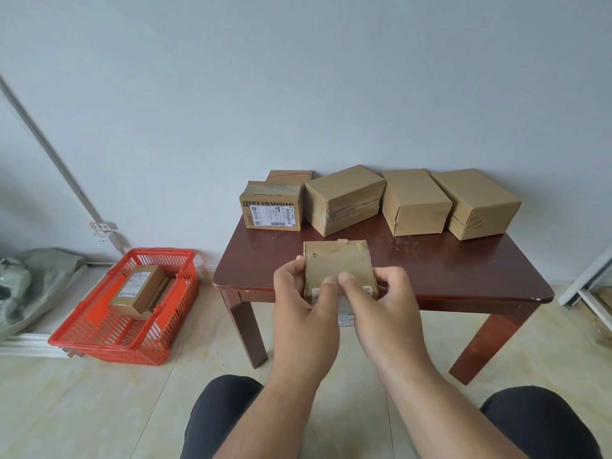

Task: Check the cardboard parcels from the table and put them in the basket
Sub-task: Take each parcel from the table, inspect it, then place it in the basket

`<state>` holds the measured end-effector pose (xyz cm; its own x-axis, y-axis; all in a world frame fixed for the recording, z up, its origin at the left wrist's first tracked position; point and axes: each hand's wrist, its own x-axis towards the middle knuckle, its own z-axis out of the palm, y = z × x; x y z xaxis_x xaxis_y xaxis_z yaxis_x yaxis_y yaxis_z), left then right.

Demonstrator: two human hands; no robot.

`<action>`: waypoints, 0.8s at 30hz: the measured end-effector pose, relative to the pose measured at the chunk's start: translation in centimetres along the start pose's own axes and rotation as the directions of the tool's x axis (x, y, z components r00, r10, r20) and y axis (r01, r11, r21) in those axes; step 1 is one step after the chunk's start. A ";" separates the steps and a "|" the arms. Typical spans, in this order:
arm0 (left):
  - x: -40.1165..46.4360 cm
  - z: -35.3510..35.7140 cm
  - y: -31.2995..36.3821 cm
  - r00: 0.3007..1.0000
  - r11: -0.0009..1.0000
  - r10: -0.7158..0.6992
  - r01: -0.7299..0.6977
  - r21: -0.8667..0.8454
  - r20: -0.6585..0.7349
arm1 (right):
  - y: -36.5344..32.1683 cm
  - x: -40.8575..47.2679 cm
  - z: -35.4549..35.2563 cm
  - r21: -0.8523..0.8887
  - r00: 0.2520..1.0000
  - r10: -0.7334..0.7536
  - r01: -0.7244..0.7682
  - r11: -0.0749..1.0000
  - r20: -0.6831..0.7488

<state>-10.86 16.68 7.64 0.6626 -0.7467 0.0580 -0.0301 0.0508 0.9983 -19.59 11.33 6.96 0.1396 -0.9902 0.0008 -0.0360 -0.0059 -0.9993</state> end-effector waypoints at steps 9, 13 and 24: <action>1.1 0.2 0.0 0.991 0.999 0.036 -0.039 -0.022 -0.130 | 0.2 -0.5 0.4 -0.073 0.995 -0.090 0.086 0.994 -0.053; 1.6 -0.1 -0.1 0.992 0.997 0.060 -0.054 0.051 -0.111 | 0.8 -0.8 0.5 -0.114 0.988 -0.142 0.135 0.984 -0.055; 1.0 -0.4 -0.6 0.994 0.998 0.055 -0.052 0.033 -0.091 | 0.2 0.4 0.4 -0.129 0.989 -0.135 0.126 0.984 -0.059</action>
<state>-9.92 16.20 7.10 0.7256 -0.6790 0.1116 -0.0891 0.0682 0.9937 -19.16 10.94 6.77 0.0842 -0.9869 0.1376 -0.1450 -0.1487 -0.9782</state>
